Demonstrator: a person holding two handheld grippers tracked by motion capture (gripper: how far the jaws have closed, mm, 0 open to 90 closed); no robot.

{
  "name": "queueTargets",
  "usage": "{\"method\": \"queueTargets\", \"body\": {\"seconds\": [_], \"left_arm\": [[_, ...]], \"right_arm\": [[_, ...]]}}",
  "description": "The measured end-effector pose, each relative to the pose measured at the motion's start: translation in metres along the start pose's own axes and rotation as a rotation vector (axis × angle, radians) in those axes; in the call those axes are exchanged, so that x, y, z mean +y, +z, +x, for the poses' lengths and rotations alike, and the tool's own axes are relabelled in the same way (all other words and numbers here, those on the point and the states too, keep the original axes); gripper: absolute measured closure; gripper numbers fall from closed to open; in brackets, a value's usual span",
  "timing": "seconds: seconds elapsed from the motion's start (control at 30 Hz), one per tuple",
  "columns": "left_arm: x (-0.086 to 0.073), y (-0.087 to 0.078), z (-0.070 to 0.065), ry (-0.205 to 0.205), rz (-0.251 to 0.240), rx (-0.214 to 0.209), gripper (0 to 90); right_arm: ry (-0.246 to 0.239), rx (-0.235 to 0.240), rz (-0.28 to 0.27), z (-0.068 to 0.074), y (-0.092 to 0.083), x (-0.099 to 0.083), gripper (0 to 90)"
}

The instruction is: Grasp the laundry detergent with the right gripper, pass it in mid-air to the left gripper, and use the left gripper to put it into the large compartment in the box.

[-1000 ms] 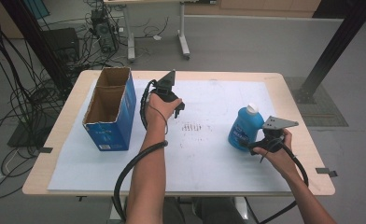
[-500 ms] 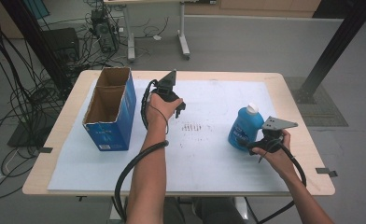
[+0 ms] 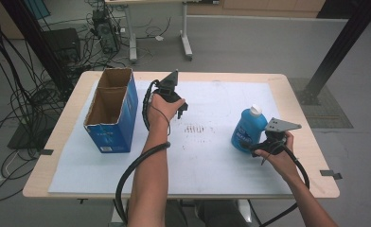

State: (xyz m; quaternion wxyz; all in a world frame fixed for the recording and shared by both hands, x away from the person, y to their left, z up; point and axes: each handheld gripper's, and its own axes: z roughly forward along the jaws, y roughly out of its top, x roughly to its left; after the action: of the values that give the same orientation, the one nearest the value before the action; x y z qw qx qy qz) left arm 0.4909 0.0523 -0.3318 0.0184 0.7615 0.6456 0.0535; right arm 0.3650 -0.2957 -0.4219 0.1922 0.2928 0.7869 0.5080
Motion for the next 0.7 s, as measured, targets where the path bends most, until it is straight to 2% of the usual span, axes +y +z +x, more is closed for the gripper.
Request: {"method": "queueTargets", "body": {"seconds": [0.7], "left_arm": [[-0.0011, -0.0039, 0.0018, 0.002, -0.006, 0.002, 5.8]], "right_arm": [[-0.011, 0.000, -0.010, 0.0020, -0.0004, 0.0030, 1.5]]}}
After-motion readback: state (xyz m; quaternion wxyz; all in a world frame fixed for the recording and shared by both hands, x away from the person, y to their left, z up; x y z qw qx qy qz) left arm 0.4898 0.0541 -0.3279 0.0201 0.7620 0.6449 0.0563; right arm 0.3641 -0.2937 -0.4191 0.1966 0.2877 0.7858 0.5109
